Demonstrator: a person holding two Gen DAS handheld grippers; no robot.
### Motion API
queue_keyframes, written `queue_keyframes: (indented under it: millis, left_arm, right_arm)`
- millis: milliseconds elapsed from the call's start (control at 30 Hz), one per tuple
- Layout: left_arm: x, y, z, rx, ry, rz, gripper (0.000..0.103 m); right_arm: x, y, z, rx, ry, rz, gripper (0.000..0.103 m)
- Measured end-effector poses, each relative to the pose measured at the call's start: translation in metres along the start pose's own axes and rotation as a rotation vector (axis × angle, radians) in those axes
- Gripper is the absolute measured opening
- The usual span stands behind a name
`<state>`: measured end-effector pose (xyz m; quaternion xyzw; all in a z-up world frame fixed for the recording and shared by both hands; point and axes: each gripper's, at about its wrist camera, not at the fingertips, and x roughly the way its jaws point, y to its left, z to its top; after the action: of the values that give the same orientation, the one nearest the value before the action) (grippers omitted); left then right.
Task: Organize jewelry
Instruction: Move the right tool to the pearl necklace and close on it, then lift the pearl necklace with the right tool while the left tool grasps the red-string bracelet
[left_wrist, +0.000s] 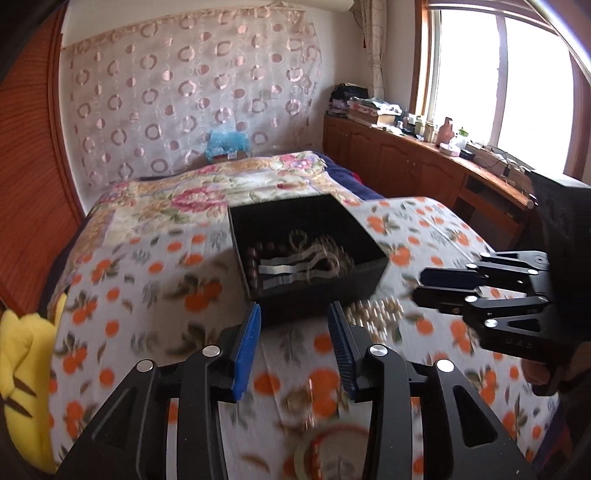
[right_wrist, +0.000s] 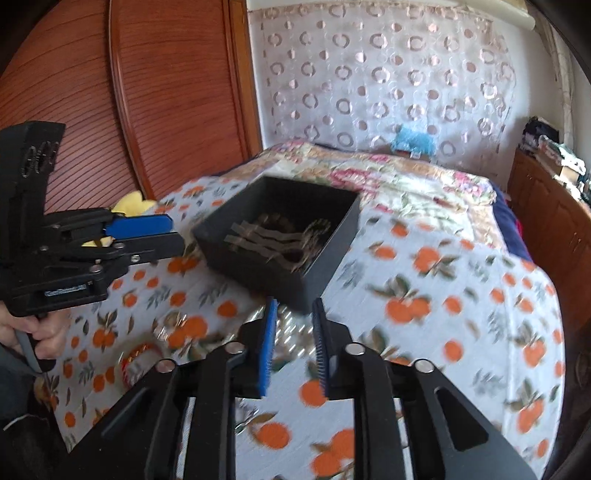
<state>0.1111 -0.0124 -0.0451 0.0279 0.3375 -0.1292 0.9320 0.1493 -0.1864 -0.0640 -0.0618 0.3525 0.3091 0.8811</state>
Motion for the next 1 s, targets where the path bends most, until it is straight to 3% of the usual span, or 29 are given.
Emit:
queue_keyframes:
  millis: [33,267,333,400,467,667,767,1000]
  left_arm:
    - [-0.003,0.001,-0.005,-0.002,0.0,-0.004,0.05]
    - [-0.023,0.007,-0.034,-0.027,0.003,0.0,0.064]
    - [-0.027,0.011,-0.043,-0.039,0.012,0.007,0.066]
    - [-0.028,0.014,-0.051,-0.046,0.027,0.013,0.066]
    - [-0.029,0.017,-0.059,-0.051,0.046,0.021,0.067]
    - [-0.026,0.022,-0.074,-0.071,0.077,0.027,0.071]
    - [-0.026,0.021,-0.076,-0.067,0.083,0.023,0.072]
    - [-0.021,0.008,-0.079,-0.043,0.104,-0.018,0.073]
  right_arm:
    - [0.002,0.004,-0.004,0.001,0.007,0.008,0.03]
    - [0.021,0.025,-0.018,0.004,0.092,0.043,0.03]
    - [0.025,0.029,-0.02,0.006,0.112,0.052,0.03]
    - [0.032,0.032,-0.022,0.007,0.137,0.066,0.039]
    - [0.037,0.035,-0.02,-0.007,0.145,0.054,0.041]
    - [0.046,0.052,-0.015,-0.114,0.167,-0.035,0.041]
    - [0.045,0.06,-0.015,-0.163,0.178,-0.022,0.015]
    - [0.026,0.057,-0.009,-0.153,0.126,0.017,0.008]
